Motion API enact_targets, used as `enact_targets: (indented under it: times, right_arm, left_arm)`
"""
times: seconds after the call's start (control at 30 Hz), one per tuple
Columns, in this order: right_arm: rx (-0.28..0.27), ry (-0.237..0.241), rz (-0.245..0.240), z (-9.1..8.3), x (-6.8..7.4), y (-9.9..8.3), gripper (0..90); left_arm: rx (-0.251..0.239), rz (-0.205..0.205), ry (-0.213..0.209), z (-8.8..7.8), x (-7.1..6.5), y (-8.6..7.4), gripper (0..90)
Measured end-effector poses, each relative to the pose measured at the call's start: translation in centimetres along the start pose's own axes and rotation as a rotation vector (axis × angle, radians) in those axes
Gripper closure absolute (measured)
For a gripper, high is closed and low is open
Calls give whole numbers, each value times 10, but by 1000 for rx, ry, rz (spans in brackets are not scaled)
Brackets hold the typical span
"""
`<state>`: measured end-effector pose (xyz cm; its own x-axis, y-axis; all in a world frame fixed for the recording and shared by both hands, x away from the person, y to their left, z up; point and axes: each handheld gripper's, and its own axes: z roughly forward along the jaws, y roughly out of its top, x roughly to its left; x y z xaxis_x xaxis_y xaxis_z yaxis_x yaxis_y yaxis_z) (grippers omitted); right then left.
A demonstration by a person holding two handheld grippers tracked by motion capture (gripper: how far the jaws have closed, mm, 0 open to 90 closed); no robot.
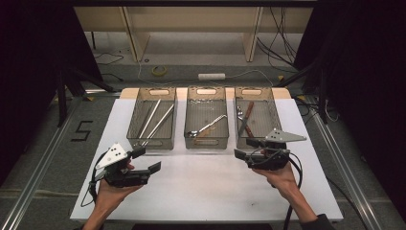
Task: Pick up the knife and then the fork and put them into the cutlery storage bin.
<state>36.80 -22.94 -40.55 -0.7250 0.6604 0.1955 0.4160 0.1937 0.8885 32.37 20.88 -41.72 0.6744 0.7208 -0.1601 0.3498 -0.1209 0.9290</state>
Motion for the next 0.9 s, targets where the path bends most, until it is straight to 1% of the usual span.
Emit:
enact_targets:
  times: [0.1,0.17,0.27,0.47,0.57,0.73,0.9]
  right_arm:
    - [-15,-1,-12,-6,5,-9,291]
    - [-19,0,-15,-10,8,-15,286]
    - [-29,-6,-35,-15,13,-23,285]
    - [-45,-17,-52,-22,16,-35,284]
    - [-36,-24,-51,-24,16,-39,275]
    - [-39,-34,-47,-27,17,-41,275]
    - [-38,-27,-53,-27,18,-42,275]
  left_arm:
    - [3,-3,-4,0,0,-1,182]
    - [0,-13,-9,-1,1,-1,181]
    - [-4,-20,-8,-2,2,-1,181]
    - [-4,-24,-13,-1,2,-1,180]
    - [-4,-25,-13,-1,2,-1,181]
    - [-5,-26,-13,-1,2,-1,180]
    - [-5,-26,-14,-1,2,-1,180]
